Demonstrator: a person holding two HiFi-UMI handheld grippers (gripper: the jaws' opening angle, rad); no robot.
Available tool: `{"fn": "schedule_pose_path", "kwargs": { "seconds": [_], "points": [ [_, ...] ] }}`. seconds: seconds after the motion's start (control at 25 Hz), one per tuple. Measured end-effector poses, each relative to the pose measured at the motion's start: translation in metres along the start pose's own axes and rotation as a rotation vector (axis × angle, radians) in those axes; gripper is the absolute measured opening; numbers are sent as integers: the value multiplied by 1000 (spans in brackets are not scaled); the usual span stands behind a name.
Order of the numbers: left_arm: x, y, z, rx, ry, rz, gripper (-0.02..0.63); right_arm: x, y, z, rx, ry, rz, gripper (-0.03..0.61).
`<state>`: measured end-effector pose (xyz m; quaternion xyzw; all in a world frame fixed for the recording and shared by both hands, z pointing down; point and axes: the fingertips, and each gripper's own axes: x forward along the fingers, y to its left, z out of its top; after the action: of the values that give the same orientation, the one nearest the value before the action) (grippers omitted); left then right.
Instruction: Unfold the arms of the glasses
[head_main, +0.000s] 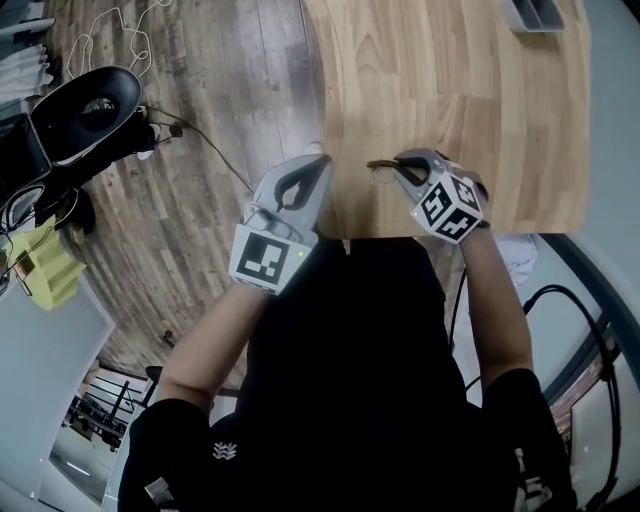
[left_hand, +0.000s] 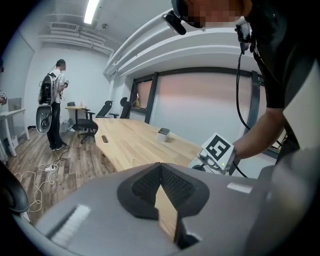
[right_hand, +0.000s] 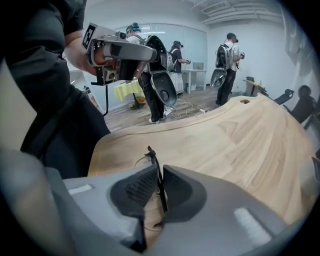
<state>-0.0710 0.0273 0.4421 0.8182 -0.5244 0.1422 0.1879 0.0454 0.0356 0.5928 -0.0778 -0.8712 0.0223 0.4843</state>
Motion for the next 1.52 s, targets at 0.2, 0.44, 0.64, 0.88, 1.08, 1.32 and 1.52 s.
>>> {"fn": "schedule_pose_path", "kwargs": {
  "seconds": [0.2, 0.44, 0.64, 0.88, 1.08, 1.32, 1.52],
  "points": [
    [11, 7, 0, 0, 3, -13, 4, -2, -21, 12, 118, -51, -119, 12],
    [24, 8, 7, 44, 15, -44, 3, -25, -34, 32, 338, -266, -202, 12],
    [44, 2, 3, 64, 63, -122, 3, -51, -42, 43, 430, -390, -272, 12],
    [71, -22, -16, 53, 71, -226, 42, -65, -31, 39, 475, -487, -308, 12],
    [88, -50, -23, 53, 90, -357, 115, -77, -21, 36, 466, -517, -335, 12],
    [85, -62, -24, 21, 90, -438, 94, -75, -12, 36, 439, -516, -342, 12],
    [85, -62, -16, 11, 93, -465, 44, -76, -13, 39, 450, -522, -362, 12]
  ]
}}
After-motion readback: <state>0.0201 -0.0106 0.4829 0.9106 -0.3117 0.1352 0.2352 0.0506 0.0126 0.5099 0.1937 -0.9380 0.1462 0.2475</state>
